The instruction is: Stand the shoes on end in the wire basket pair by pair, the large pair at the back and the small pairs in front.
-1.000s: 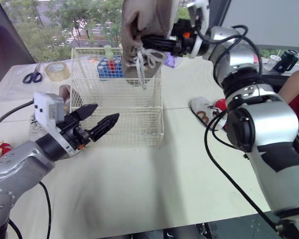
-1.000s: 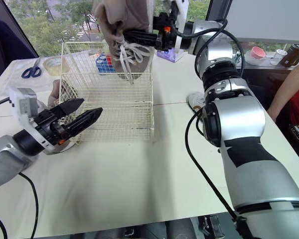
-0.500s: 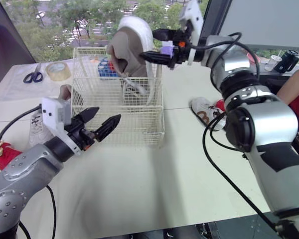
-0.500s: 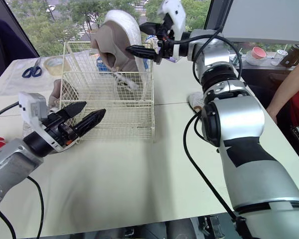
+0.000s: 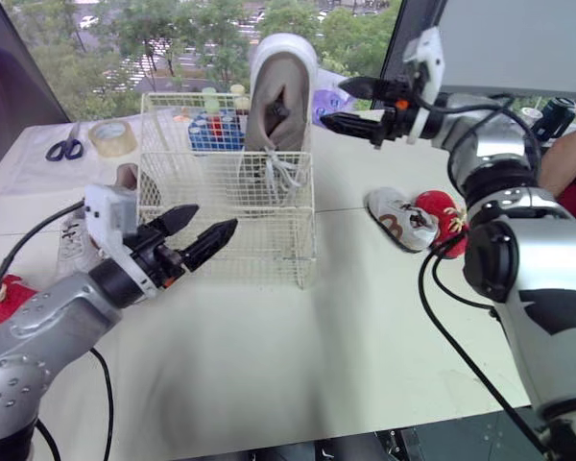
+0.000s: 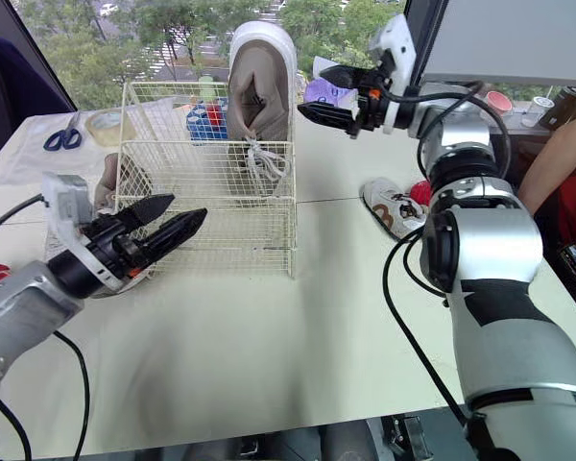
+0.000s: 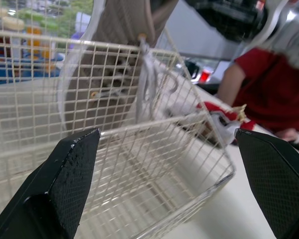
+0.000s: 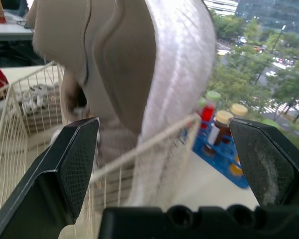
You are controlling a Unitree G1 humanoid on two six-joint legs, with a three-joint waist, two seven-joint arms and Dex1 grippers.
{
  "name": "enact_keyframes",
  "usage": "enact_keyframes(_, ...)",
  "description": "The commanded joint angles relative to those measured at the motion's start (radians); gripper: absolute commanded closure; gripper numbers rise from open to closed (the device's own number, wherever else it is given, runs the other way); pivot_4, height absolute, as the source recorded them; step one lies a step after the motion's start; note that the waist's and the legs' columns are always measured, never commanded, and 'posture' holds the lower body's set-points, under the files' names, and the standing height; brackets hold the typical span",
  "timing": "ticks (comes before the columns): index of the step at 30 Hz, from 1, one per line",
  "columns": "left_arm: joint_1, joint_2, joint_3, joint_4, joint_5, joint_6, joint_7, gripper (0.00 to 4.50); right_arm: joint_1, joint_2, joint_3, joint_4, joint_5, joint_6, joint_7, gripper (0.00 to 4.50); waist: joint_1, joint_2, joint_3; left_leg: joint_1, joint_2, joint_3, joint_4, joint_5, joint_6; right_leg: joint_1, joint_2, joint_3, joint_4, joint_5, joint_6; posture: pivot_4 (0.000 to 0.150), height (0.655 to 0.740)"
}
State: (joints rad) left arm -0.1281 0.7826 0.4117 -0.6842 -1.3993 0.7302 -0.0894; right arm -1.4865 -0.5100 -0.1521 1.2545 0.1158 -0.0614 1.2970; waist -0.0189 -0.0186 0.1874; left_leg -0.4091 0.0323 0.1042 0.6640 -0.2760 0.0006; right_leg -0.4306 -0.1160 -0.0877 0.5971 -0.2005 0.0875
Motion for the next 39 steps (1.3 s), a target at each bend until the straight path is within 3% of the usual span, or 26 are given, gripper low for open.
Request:
enact_keyframes(1, -0.057, 0.136, 0.185, 0.138, 0.015, 0.013, 0.082, 0.01, 0.093, -0.114, -0.006, -0.252, 0.014, -0.005, 0.001, 0.01, 0.004, 0.000, 0.000, 0.000, 0.000, 0.000, 0.000, 0.000, 0.000, 0.000, 0.000, 0.000, 0.000, 0.000, 0.000, 0.150, 0.7400)
enact_keyframes(4, -0.111, 0.284, 0.209, 0.294, 0.094, 0.089, 0.127, 0.01, 0.256, -0.176, 0.033, -0.591, 0.055, 0.165, 0.056, 0.01, 0.007, 0.002, 0.000, 0.000, 0.000, -0.002, 0.000, 0.000, -0.001, 0.002, 0.000, -0.004, 0.000, 0.000, 0.000, 0.150, 0.7400)
enact_keyframes(6, -0.190, 0.378, 0.148, 0.443, 0.117, 0.156, 0.055, 0.01, 0.377, -0.219, 0.087, -0.946, 0.185, 0.446, 0.121, 0.01, 0.005, 0.003, 0.000, 0.001, 0.000, -0.002, 0.000, 0.000, 0.000, 0.002, -0.001, -0.003, 0.000, -0.001, 0.001, 0.150, 0.7400)
enact_keyframes(9, -0.326, 0.465, -0.004, 0.601, 0.220, 0.235, -0.040, 0.01, 0.500, -0.267, 0.159, -1.307, 0.305, 0.688, 0.143, 0.01, -0.003, 0.005, 0.001, 0.001, 0.000, -0.002, 0.000, 0.000, -0.001, 0.000, 0.000, -0.002, 0.002, -0.001, 0.001, 0.150, 0.7400)
enact_keyframes(12, -0.510, 0.483, -0.215, 0.753, 0.386, 0.290, -0.151, 0.01, 0.581, -0.283, 0.207, -1.520, 0.369, 0.781, 0.121, 0.01, 0.006, 0.004, 0.000, 0.002, 0.000, -0.001, -0.001, 0.001, -0.001, 0.000, 0.002, -0.003, 0.003, -0.001, 0.001, 0.150, 0.7400)
enact_keyframes(18, -0.824, 0.404, -0.538, 1.106, 0.756, 0.264, -0.404, 0.01, 0.621, -0.267, 0.202, -1.622, 0.415, 0.834, 0.006, 0.01, 0.021, 0.000, -0.001, 0.000, 0.000, -0.001, 0.002, 0.000, 0.000, 0.000, 0.003, -0.003, 0.001, 0.000, 0.000, 0.150, 0.7400)
enact_keyframes(22, -1.004, 0.273, -0.674, 1.435, 0.963, 0.201, -0.571, 0.01, 0.655, -0.269, 0.203, -1.657, 0.422, 0.833, -0.052, 0.01, 0.033, -0.001, -0.001, 0.000, 0.000, 0.000, 0.002, 0.001, 0.000, 0.000, 0.003, -0.003, 0.001, 0.000, 0.000, 0.150, 0.7400)
enact_keyframes(26, -1.101, 0.124, -0.709, 1.717, 1.085, 0.113, -0.765, 0.01, 0.652, -0.245, 0.200, -1.654, 0.441, 0.836, -0.105, 0.01, 0.032, -0.001, -0.002, -0.002, 0.000, 0.001, 0.003, 0.001, 0.000, 0.000, 0.003, -0.003, 0.001, -0.001, 0.001, 0.150, 0.7400)
enact_keyframes(30, -1.132, 0.019, -0.687, 1.898, 1.202, -0.018, -0.766, 0.01, 0.669, -0.236, 0.200, -1.661, 0.445, 0.825, -0.152, 0.01, 0.035, -0.003, -0.003, -0.002, -0.001, 0.001, 0.003, 0.000, 0.001, 0.000, 0.001, -0.003, 0.001, -0.001, 0.001, 0.150, 0.7400)
enact_keyframes(39, -1.142, -0.045, -0.637, 1.968, 1.353, -0.132, -0.809, 0.01, 0.728, -0.251, 0.162, -1.702, 0.469, 0.826, -0.232, 0.01, 0.033, -0.004, -0.004, 0.000, -0.001, 0.000, 0.005, -0.004, 0.008, 0.002, -0.002, -0.003, 0.003, -0.001, 0.001, 0.150, 0.7400)
